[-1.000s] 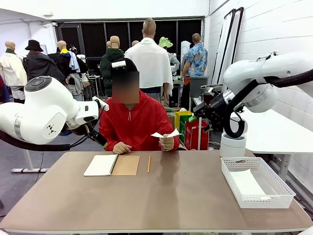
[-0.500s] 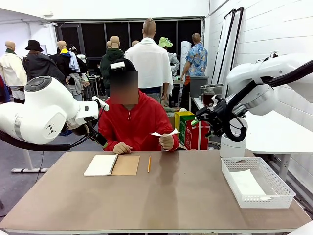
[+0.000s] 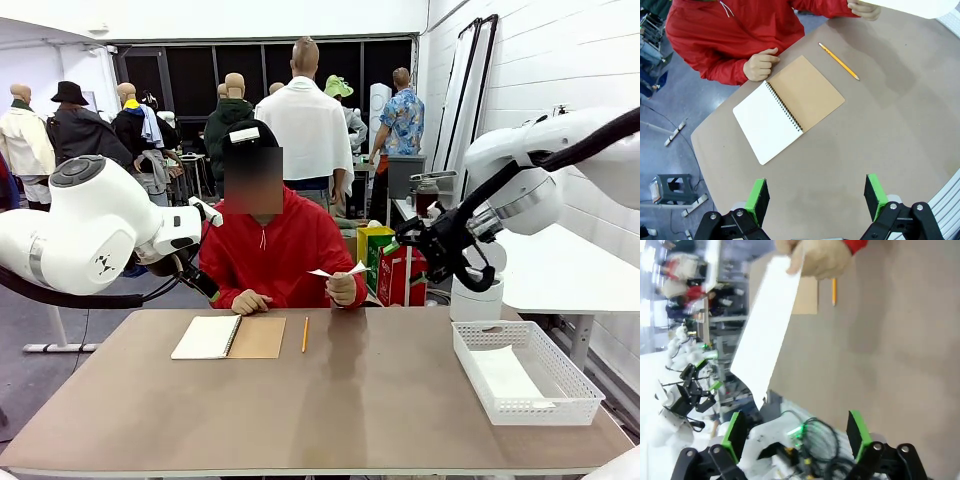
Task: Sort the paper based on its condition.
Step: If a person hands you a paper, place it in the Organizing basket , and if it's crumpled, put it in the Trash can.
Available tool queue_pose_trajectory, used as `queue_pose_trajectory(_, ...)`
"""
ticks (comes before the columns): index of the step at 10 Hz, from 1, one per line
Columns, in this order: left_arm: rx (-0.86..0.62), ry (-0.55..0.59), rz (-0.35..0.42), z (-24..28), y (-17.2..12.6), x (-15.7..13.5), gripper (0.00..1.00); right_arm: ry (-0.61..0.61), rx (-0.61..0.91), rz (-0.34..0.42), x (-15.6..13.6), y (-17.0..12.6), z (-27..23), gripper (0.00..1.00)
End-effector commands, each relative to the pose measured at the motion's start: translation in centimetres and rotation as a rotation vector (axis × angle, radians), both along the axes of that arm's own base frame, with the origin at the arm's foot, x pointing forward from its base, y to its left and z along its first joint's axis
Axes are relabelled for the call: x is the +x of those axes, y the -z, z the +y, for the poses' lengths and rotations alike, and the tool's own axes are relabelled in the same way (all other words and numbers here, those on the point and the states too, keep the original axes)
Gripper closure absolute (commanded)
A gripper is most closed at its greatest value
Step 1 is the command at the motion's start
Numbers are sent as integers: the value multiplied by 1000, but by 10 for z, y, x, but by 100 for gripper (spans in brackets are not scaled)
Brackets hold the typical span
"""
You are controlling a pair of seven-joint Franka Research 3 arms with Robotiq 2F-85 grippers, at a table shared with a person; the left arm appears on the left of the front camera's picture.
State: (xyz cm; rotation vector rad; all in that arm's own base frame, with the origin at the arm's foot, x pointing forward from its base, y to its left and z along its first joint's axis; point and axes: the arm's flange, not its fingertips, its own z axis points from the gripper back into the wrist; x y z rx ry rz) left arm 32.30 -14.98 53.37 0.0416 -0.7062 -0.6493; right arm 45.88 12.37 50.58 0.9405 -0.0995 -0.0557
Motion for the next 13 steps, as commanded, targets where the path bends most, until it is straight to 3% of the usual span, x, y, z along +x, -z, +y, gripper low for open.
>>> queue_pose_trajectory(1,1,0,-1,0,0,0,0,12,106,144,34,7,3,0)
queue_pose_trajectory(7,1,0,-1,0,0,0,0,-21,283,424,81,36,17,0)
queue_pose_trajectory(13,1,0,-1,0,0,0,0,-57,307,552,101,56,38,0)
